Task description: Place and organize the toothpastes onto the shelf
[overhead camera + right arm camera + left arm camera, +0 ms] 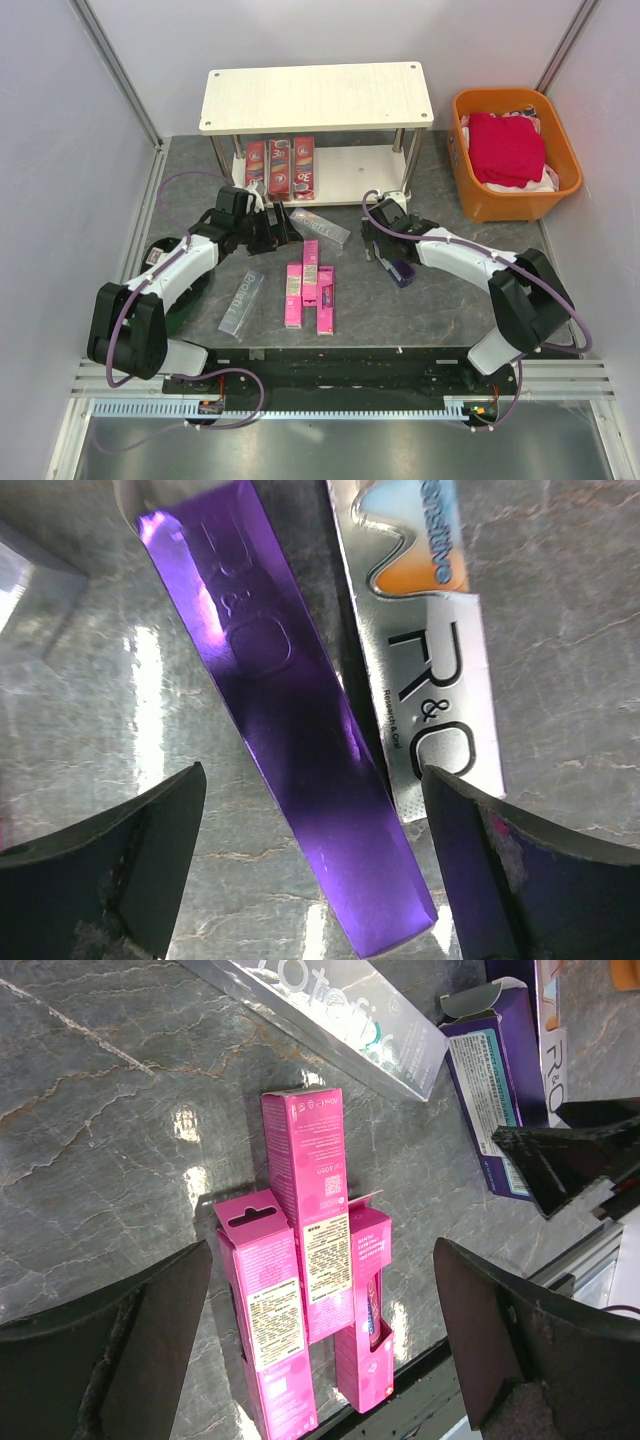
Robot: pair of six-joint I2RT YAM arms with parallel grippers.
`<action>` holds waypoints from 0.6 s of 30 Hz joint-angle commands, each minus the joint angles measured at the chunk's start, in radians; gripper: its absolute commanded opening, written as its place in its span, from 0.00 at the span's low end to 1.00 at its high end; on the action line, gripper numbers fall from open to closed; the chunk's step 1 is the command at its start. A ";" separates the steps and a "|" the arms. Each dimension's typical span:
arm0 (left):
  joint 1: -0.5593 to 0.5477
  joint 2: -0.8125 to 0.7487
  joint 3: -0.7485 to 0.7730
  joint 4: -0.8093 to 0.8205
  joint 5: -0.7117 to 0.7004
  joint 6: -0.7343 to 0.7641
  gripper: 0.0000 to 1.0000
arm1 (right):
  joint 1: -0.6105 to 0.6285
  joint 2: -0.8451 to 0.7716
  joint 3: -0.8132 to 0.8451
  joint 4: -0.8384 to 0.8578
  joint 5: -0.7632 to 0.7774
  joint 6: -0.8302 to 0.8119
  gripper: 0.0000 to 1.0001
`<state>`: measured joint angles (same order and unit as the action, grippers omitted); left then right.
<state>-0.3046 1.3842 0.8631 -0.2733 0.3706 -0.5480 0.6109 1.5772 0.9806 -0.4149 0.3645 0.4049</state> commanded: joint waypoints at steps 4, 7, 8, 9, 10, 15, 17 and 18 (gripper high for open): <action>-0.002 0.001 0.031 0.042 0.017 0.034 0.99 | 0.000 0.064 -0.025 0.014 -0.059 -0.023 0.95; -0.004 0.001 0.030 0.043 0.019 0.034 0.99 | 0.000 0.066 -0.034 0.030 -0.111 -0.023 0.90; -0.004 0.001 0.028 0.045 0.018 0.034 0.99 | 0.000 0.063 -0.036 0.033 -0.145 -0.024 0.86; -0.004 0.003 0.030 0.045 0.019 0.034 0.99 | 0.000 0.052 -0.039 0.042 -0.160 -0.017 0.80; -0.004 0.004 0.030 0.048 0.018 0.034 0.99 | 0.003 0.046 -0.042 0.048 -0.185 -0.015 0.77; -0.004 0.010 0.025 0.060 0.033 0.025 0.99 | 0.032 0.047 -0.048 0.065 -0.207 -0.006 0.65; -0.004 0.013 0.024 0.065 0.036 0.020 0.99 | 0.042 0.079 -0.046 0.070 -0.200 -0.008 0.66; -0.004 0.012 0.024 0.065 0.036 0.022 0.99 | 0.046 0.089 -0.045 0.071 -0.199 -0.011 0.67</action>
<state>-0.3046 1.3876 0.8631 -0.2520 0.3801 -0.5484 0.6334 1.6096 0.9565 -0.3458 0.2306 0.3748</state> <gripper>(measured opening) 0.990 0.659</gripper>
